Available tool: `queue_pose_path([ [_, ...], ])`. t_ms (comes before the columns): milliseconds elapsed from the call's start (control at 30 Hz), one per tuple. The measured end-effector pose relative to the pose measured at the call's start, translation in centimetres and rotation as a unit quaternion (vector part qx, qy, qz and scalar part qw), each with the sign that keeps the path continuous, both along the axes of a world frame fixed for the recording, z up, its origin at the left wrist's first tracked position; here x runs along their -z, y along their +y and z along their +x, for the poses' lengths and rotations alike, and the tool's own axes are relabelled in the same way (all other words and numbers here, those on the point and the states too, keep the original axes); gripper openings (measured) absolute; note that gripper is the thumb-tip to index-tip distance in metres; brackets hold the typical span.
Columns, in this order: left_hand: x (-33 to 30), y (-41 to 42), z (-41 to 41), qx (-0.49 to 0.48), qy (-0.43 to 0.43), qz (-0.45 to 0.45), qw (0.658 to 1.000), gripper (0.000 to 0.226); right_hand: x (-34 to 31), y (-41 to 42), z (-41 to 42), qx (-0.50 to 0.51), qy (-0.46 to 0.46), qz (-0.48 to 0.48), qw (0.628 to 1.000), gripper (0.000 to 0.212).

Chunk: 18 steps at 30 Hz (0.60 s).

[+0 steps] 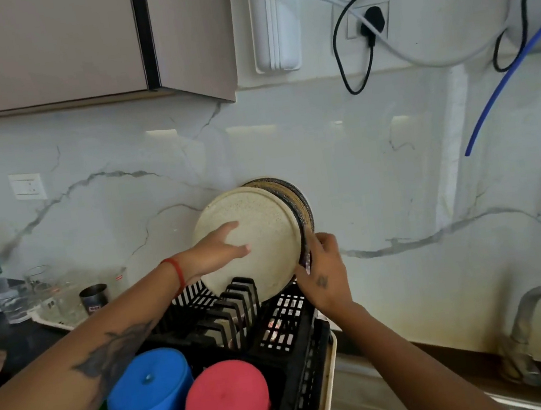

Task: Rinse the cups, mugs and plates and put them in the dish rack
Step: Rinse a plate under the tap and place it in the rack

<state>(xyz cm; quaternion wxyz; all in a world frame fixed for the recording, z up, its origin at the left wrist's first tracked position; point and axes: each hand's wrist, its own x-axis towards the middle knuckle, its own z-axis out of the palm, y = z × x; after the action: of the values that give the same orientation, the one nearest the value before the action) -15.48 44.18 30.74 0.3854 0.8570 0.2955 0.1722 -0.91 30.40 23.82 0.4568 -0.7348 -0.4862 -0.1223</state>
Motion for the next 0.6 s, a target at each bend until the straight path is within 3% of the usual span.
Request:
queue_pose_path([
  [100,-1.3,-4.8,0.5,0.067,0.019,0.072,0.995,0.063,2.0,-4.3,0.1,-0.011,0.018,0.086,0.996,0.056],
  [300,-0.8,-15.0,1.9,0.166,0.025,0.148,0.975,0.056,7.6,-15.4,0.9,0.016,0.069,0.105,0.992,0.037],
  [433,3.8,-21.0,4.5,0.209,0.054,0.227,0.950,0.054,11.4,-23.2,1.9,0.063,0.105,0.091,0.988,0.033],
  [600,13.6,-27.4,7.6,0.188,0.121,0.194,0.955,0.051,16.4,-31.4,4.0,0.144,0.135,0.028,0.980,0.032],
])
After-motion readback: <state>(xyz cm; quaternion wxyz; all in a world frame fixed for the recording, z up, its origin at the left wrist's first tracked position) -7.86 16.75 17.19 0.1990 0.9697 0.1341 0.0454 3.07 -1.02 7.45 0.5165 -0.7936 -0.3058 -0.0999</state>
